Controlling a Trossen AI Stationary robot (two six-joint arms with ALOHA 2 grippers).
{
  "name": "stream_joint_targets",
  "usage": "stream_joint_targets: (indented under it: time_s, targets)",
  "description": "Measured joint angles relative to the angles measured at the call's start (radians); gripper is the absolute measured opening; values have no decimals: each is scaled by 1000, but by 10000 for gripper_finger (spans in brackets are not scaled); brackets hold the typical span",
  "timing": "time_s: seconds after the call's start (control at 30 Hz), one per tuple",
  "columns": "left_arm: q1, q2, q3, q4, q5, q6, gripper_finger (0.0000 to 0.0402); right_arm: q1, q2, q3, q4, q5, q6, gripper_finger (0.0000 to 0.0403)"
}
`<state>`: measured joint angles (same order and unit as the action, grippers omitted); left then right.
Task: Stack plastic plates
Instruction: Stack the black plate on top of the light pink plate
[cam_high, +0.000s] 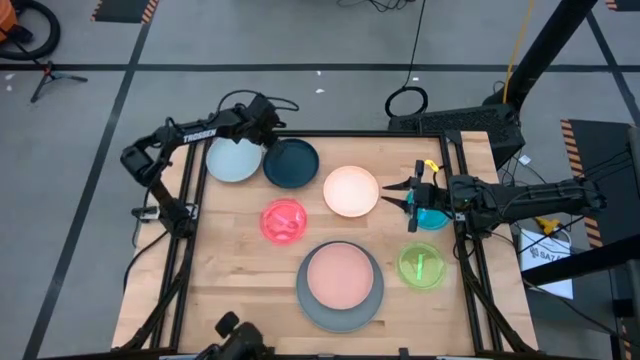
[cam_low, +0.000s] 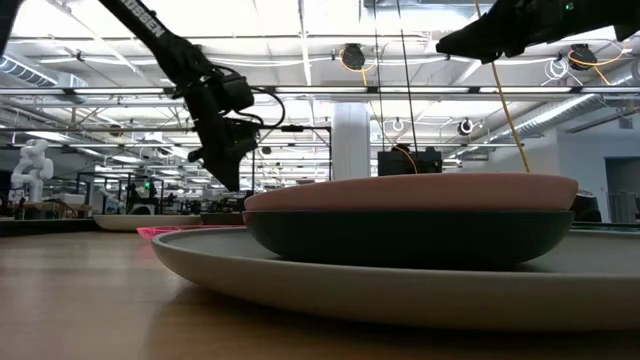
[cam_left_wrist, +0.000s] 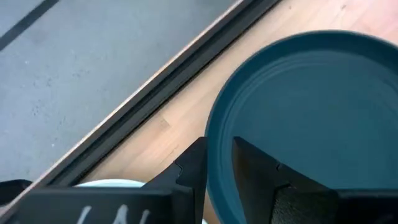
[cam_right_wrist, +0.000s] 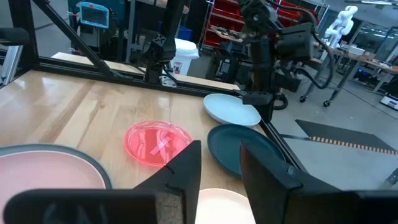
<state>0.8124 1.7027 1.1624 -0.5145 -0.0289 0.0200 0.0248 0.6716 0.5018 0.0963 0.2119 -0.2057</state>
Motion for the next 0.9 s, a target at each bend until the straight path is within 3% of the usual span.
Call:
stream_joint_targets:
  time_s: [0.27,0.63,0.9]
  targets:
    - [18,132,159,-135,0,38,81,0,0,0,-3,0,2,102]
    - [17,160,167,-149,-1,31,88,0,0,0,-24,0,10,102]
    - [14,159,167,-153,0,43,161,0,0,1,-26,1,10,102]
